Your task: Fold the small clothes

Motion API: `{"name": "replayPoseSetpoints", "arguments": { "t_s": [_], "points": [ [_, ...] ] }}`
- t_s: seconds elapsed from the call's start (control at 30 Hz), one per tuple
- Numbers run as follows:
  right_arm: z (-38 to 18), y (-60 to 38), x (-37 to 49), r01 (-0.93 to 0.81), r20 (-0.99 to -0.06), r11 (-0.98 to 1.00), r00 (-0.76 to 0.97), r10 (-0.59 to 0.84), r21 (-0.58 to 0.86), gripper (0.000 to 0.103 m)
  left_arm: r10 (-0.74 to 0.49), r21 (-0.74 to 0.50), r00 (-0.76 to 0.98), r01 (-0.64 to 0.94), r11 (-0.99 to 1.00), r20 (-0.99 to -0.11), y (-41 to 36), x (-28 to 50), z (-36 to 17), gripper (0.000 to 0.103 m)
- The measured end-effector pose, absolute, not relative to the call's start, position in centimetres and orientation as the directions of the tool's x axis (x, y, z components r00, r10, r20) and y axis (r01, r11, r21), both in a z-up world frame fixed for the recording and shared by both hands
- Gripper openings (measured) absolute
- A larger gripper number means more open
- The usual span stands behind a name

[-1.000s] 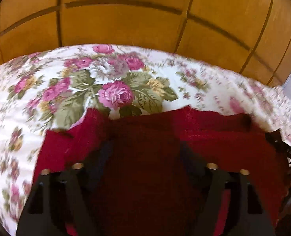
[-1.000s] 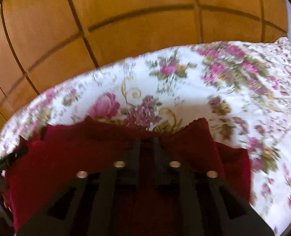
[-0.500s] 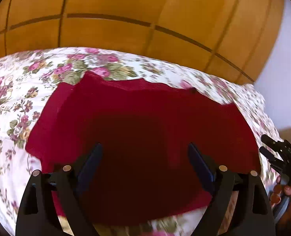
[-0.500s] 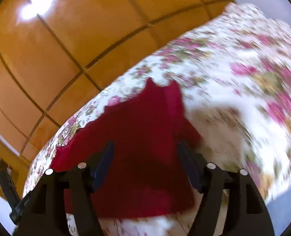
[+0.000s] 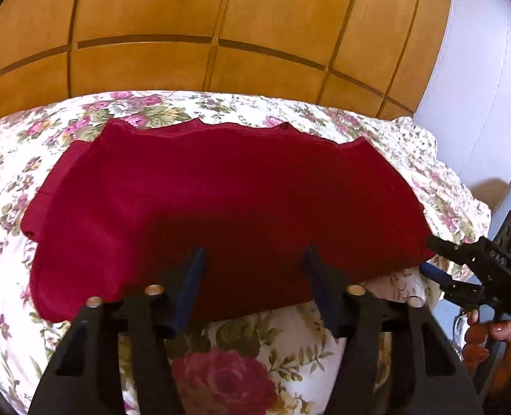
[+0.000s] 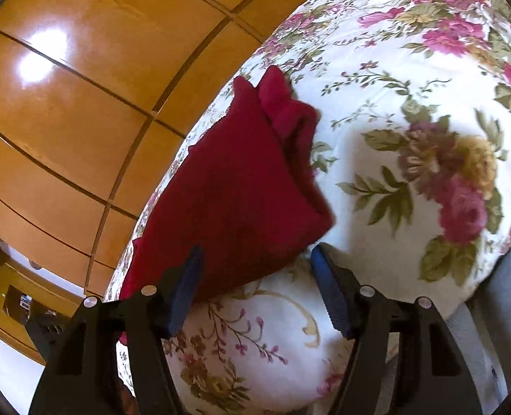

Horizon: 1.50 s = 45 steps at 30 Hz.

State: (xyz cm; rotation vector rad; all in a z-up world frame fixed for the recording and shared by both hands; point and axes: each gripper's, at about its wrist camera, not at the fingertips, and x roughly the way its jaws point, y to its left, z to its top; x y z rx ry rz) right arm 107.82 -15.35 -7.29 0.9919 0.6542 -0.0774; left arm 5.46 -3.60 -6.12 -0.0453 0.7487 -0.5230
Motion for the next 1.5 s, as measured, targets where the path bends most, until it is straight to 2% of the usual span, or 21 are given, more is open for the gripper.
{"name": "replayPoseSetpoints", "arguments": {
  "t_s": [0.13,0.23,0.47,0.63,0.77,0.83,0.87,0.9,0.93,1.0,1.2,1.3,1.37,1.5],
  "points": [
    [-7.2,-15.3,108.6,0.34,-0.547,0.577,0.805,0.229,0.742,0.064,-0.46,-0.242,0.591,0.412,0.878,-0.663,-3.6,6.4,-7.2,0.05],
    [-7.3,-15.4,109.5,0.343,-0.554,0.591,0.803,0.219,0.73,0.062,-0.433,-0.187,0.602,0.428,0.884,-0.671,-4.2,6.1,-7.4,0.05],
    [-7.8,-16.9,111.5,0.379,-0.53,0.516,0.829,0.18,0.768,0.06,-0.429,-0.187,0.6,0.424,0.886,-0.675,-4.2,6.2,-7.7,0.05],
    [-8.4,-18.1,112.8,0.412,-0.518,0.442,0.842,0.149,0.797,0.054,-0.427,-0.188,0.599,0.42,0.888,-0.677,-4.2,6.2,-7.8,0.05],
    [-8.0,-18.3,114.4,0.439,-0.549,0.46,0.825,0.133,0.772,0.051,-0.423,-0.185,0.601,0.417,0.89,-0.678,-4.4,6.2,-7.7,0.05],
    [-7.8,-18.3,115.2,0.453,-0.572,0.486,0.811,0.123,0.747,0.042,-0.429,-0.196,0.598,0.415,0.888,-0.678,-4.3,6.1,-7.5,0.05],
    [-7.9,-18.4,115.5,0.456,-0.576,0.486,0.808,0.124,0.745,0.032,-0.434,-0.204,0.595,0.415,0.887,-0.677,-4.3,6.1,-7.4,0.051],
    [-8.2,-18.6,115.6,0.452,-0.568,0.472,0.812,0.134,0.757,0.026,-0.454,-0.228,0.582,0.421,0.878,-0.674,-4.1,6.1,-7.2,0.06],
    [-8.5,-18.8,115.6,0.448,-0.556,0.445,0.818,0.145,0.775,0.025,-0.475,-0.252,0.57,0.426,0.869,-0.671,-3.8,6.2,-7.0,0.07],
    [-8.9,-19.1,115.4,0.438,-0.535,0.405,0.829,0.163,0.803,0.022,-0.491,-0.282,0.574,0.417,0.864,-0.656,-3.0,6.0,-6.3,0.081],
    [-7.7,-19.5,115.0,0.401,-0.49,0.37,0.852,0.185,0.838,0.02,-0.427,-0.281,0.642,0.322,0.904,-0.637,0.5,6.4,-5.1,0.082],
    [-6.7,-19.3,115.1,0.391,-0.479,0.367,0.857,0.188,0.844,0.019,-0.361,-0.262,0.662,0.248,0.932,-0.657,2.5,6.9,-5.0,0.082],
    [-5.9,-19.1,115.3,0.397,-0.487,0.374,0.854,0.186,0.838,0.019,-0.298,-0.226,0.674,0.196,0.954,-0.676,3.6,7.2,-5.0,0.082],
    [-3.6,-18.2,116.0,0.416,-0.524,0.432,0.835,0.166,0.8,0.019,-0.258,-0.227,0.692,0.137,0.964,-0.675,5.9,7.6,-4.6,0.082]
  ]
}}
